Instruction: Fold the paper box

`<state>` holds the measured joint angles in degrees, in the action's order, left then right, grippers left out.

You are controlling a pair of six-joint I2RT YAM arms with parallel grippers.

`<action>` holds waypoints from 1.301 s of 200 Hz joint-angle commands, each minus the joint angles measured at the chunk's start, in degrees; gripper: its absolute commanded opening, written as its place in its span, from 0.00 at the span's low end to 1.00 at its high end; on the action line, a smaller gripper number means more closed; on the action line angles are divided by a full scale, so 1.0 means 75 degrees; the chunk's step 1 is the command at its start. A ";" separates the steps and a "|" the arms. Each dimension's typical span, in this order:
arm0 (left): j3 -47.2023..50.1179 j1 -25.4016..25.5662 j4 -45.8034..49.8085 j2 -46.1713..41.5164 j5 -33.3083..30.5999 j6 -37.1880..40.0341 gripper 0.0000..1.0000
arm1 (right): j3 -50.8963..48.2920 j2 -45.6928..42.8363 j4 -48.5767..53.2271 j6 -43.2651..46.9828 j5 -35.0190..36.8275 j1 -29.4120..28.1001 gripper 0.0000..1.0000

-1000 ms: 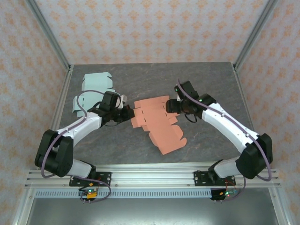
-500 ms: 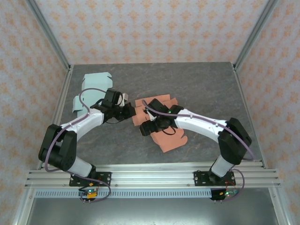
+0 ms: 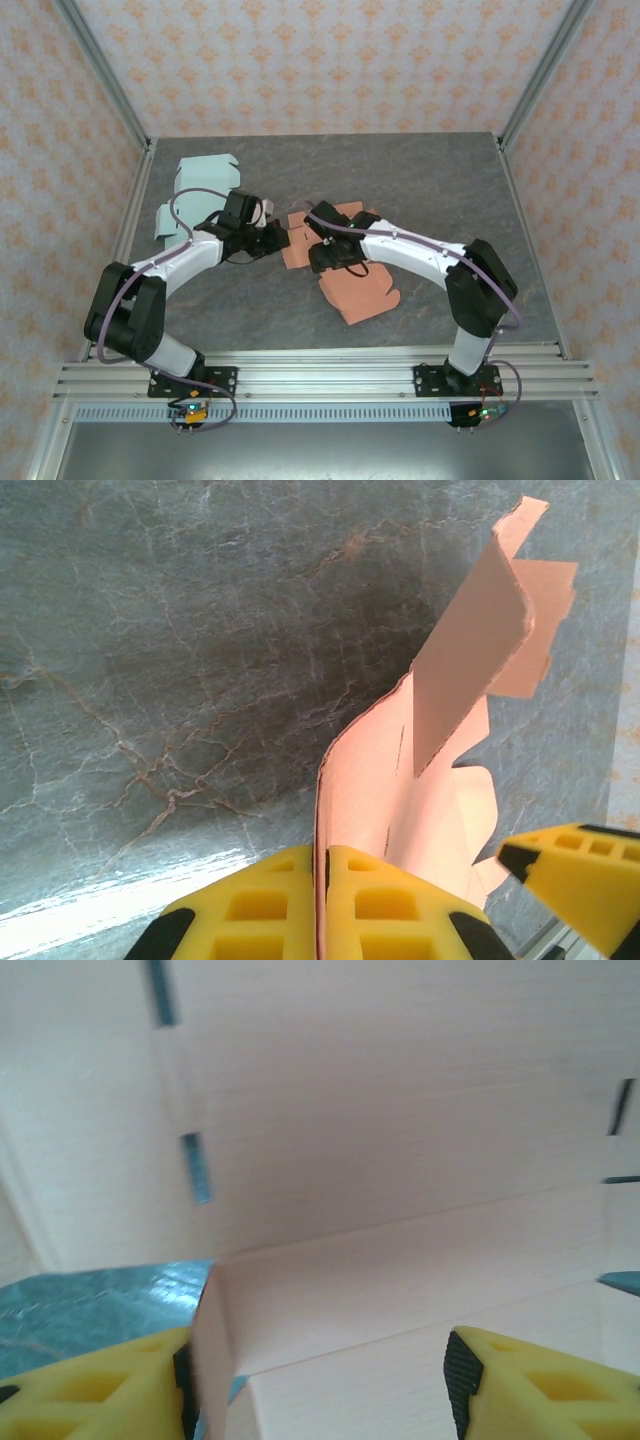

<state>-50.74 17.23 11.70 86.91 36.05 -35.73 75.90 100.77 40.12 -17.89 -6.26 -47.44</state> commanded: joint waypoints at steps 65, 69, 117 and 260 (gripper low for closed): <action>0.0236 0.0098 -0.1190 -0.0541 -0.0772 0.0376 0.00 | -0.0367 -0.0878 -0.1761 -0.4068 -0.1022 0.0466 0.71; 0.0275 0.0125 -0.1262 -0.0596 -0.0856 0.0402 0.00 | -0.0427 -0.0970 -0.1887 -0.4446 -0.0940 0.0466 0.72; 0.0513 0.0622 -0.1811 -0.0910 -0.1460 0.1098 0.00 | -0.0610 -0.1114 -0.2990 -0.8082 -0.0635 0.0882 0.79; 0.0778 0.1254 -0.2282 -0.1081 -0.2442 0.2185 0.00 | 0.1578 0.0627 -0.1290 -0.7989 -0.2214 0.2001 0.29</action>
<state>-45.36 26.26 -2.90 80.27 20.45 -20.80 87.35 104.66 26.89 -79.99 -21.54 -32.38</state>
